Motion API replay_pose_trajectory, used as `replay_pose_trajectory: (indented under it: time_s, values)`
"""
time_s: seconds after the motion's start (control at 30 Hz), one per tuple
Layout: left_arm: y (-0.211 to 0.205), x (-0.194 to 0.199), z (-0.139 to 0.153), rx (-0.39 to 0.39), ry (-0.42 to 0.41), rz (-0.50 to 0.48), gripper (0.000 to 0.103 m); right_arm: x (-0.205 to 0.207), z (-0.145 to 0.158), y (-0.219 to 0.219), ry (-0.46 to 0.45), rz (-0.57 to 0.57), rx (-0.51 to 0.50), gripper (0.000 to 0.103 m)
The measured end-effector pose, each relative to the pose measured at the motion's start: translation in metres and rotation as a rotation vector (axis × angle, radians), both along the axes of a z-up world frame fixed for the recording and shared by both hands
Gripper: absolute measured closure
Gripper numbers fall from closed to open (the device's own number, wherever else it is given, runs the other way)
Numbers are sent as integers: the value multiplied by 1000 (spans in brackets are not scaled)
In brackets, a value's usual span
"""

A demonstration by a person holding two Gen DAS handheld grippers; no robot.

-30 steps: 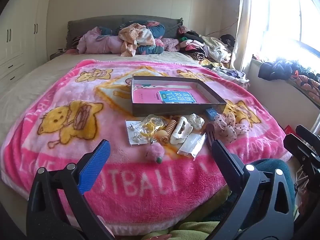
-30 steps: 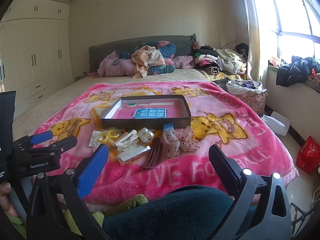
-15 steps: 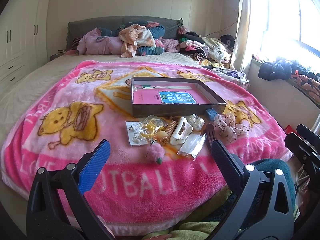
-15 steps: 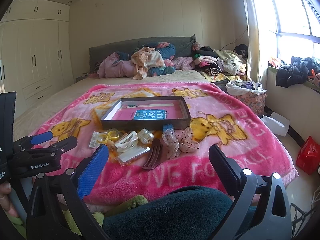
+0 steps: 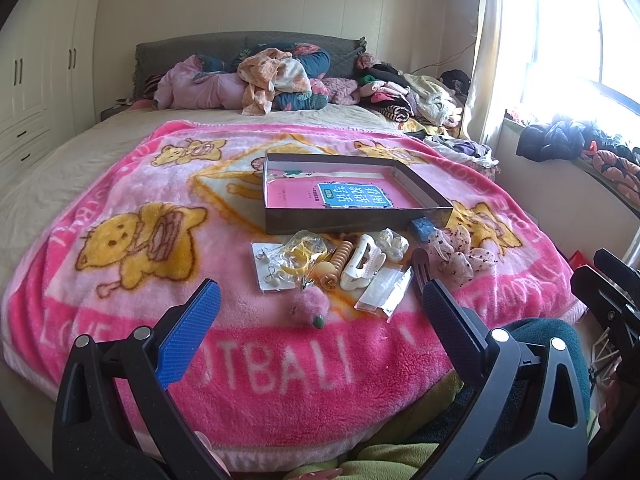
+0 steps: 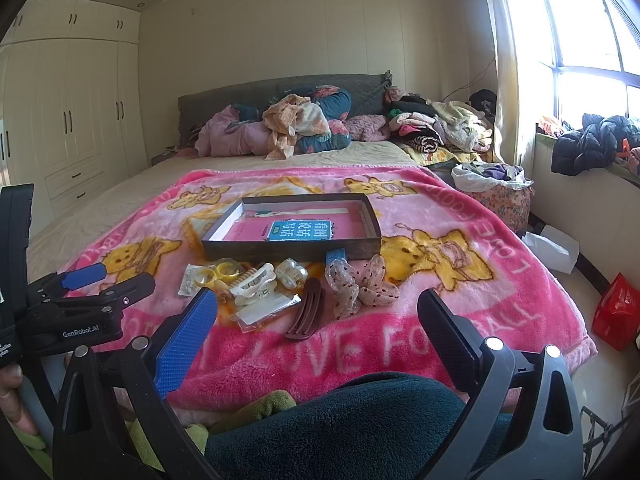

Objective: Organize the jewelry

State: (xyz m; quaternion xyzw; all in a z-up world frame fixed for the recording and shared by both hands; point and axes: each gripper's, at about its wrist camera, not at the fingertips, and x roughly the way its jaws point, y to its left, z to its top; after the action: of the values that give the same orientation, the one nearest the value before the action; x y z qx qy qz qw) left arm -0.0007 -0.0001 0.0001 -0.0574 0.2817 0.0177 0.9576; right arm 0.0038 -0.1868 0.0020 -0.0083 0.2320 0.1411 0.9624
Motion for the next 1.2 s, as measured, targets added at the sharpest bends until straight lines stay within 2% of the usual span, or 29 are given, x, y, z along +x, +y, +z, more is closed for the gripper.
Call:
replay_pose_trajectory:
  time_s: [0.67, 0.97, 1.2]
  values:
    - [1, 0, 0, -6, 1, 3, 10, -1, 0, 3, 3, 6, -5, 6]
    - [47, 19, -12, -89, 61, 89, 10, 17, -7, 19, 60, 41, -41, 6]
    - [68, 36, -28, -90, 113, 142, 10, 48, -16, 28, 115, 66, -36, 6]
